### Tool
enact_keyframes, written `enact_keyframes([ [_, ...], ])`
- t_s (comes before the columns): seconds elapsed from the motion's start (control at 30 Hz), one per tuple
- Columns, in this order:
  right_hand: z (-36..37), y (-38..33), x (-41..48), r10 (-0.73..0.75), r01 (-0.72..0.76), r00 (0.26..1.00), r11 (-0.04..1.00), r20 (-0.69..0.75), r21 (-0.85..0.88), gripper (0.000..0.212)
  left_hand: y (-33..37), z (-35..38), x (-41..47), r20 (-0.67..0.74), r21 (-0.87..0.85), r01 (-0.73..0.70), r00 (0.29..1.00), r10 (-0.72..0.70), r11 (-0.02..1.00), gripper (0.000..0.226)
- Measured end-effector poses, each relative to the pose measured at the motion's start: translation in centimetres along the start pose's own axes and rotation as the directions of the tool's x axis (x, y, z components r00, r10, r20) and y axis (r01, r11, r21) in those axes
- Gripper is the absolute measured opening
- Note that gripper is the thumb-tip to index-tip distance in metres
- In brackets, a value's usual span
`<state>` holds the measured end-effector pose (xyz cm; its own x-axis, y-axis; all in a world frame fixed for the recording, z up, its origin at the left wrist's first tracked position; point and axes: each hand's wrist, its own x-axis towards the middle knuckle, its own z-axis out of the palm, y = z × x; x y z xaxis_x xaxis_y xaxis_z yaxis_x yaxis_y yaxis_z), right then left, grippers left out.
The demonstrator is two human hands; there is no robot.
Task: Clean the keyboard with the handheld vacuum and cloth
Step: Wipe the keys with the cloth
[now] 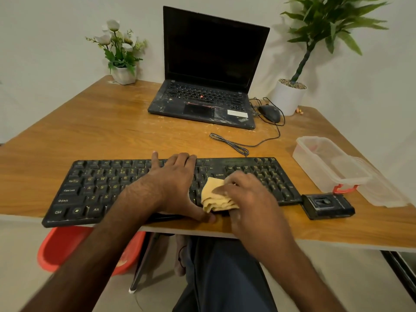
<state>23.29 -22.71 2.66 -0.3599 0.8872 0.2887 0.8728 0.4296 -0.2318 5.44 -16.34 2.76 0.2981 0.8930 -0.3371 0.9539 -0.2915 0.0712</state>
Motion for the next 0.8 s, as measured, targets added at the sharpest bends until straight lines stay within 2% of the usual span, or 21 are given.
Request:
enact_keyframes([
  [0.07, 0.7, -0.2, -0.7, -0.079, 0.079, 0.996, 0.997, -0.027, 0.001, 0.048, 0.0, 0.1, 0.1, -0.012, 0.009, -0.001, 1.000, 0.001, 1.000, 0.143],
  [0.13, 0.9, 1.2, 0.2, -0.080, 0.071, 0.993, 0.992, -0.086, -0.103, 0.049, -0.1, 0.1, 0.1, -0.010, -0.001, -0.007, 1.000, 0.007, 1.000, 0.145],
  [0.2, 0.3, 2.5, 1.3, 0.035, -0.056, 0.991, 0.985, -0.125, -0.161, 0.046, -0.2, 0.1, 0.1, -0.007, -0.013, -0.007, 1.000, 0.007, 1.000, 0.145],
  [0.3, -0.6, 3.5, 2.3, 0.137, -0.141, 0.987, 0.989, -0.086, -0.047, 0.043, -0.2, 0.2, 0.0, -0.011, -0.023, -0.004, 1.000, 0.004, 1.000, 0.145],
  [0.37, -0.8, 2.8, 2.4, 0.107, -0.103, 0.985, 0.994, -0.132, 0.035, 0.040, -0.1, 0.2, 0.0, -0.007, -0.022, -0.005, 1.000, 0.005, 1.000, 0.144],
  [0.43, -0.6, 1.7, 2.0, -0.039, 0.043, 0.988, 0.999, -0.147, 0.026, 0.035, -0.2, 0.3, 0.1, -0.012, -0.021, -0.003, 1.000, 0.003, 1.000, 0.144],
  [0.5, 0.1, 1.2, 1.2, -0.188, 0.187, 0.978, 0.982, -0.095, -0.018, 0.034, -0.3, 0.4, 0.1, -0.013, -0.022, -0.003, 1.000, 0.003, 1.000, 0.146],
  [0.53, 0.0, 1.0, 0.9, -0.203, 0.203, 0.978, 0.979, -0.040, -0.008, 0.034, -0.3, 0.4, 0.1, -0.014, -0.023, -0.006, 1.000, 0.006, 1.000, 0.147],
  [0.63, -2.5, 1.0, 0.7, -0.145, 0.143, 0.977, 0.989, 0.159, 0.024, 0.041, -0.4, 0.5, 0.2, -0.018, -0.024, -0.017, 1.000, 0.016, 1.000, 0.145],
  [0.7, -4.9, 1.6, 1.0, -0.111, 0.095, 0.945, 0.993, 0.309, 0.067, 0.035, -0.3, 0.4, 0.1, -0.012, -0.024, -0.015, 1.000, 0.015, 1.000, 0.144],
  [0.73, -5.8, 1.8, 1.4, -0.102, 0.066, 0.953, 0.989, 0.285, 0.133, 0.033, -0.3, 0.4, 0.1, -0.012, -0.018, -0.016, 1.000, 0.016, 1.000, 0.145],
  [0.8, -6.2, 2.3, 2.4, -0.068, 0.055, 0.996, 0.977, 0.055, 0.208, 0.032, -0.2, 0.4, 0.1, -0.009, -0.007, -0.015, 1.000, 0.015, 1.000, 0.145],
])
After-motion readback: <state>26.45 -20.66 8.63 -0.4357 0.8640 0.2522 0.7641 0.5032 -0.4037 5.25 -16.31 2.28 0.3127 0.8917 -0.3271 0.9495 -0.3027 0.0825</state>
